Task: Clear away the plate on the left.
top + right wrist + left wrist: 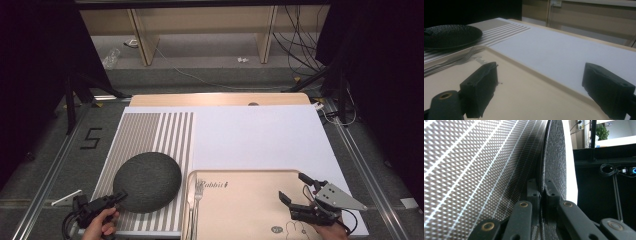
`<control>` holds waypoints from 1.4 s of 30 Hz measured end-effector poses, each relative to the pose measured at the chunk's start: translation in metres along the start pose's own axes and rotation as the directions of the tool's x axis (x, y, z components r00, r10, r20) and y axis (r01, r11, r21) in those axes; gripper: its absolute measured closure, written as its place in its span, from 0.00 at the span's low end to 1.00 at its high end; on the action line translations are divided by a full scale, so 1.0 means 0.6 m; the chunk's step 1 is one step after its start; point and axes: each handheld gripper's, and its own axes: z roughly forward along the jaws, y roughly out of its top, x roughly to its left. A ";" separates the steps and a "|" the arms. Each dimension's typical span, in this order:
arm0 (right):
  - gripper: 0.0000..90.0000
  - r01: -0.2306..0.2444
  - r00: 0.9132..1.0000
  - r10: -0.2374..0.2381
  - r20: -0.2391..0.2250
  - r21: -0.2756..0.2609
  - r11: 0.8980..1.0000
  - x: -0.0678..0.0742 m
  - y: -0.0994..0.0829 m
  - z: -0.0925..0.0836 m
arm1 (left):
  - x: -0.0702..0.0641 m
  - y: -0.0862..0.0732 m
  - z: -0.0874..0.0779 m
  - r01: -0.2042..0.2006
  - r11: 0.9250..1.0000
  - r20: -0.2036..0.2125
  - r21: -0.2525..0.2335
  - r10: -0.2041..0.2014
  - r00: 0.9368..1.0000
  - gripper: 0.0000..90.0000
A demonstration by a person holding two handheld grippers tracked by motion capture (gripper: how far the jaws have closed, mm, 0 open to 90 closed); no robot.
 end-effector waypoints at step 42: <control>0.15 -0.005 1.000 0.005 0.005 -0.003 1.000 -0.001 -0.001 -0.003 | -0.053 -0.058 0.030 0.000 0.995 0.200 0.099 -0.020 0.980 0.95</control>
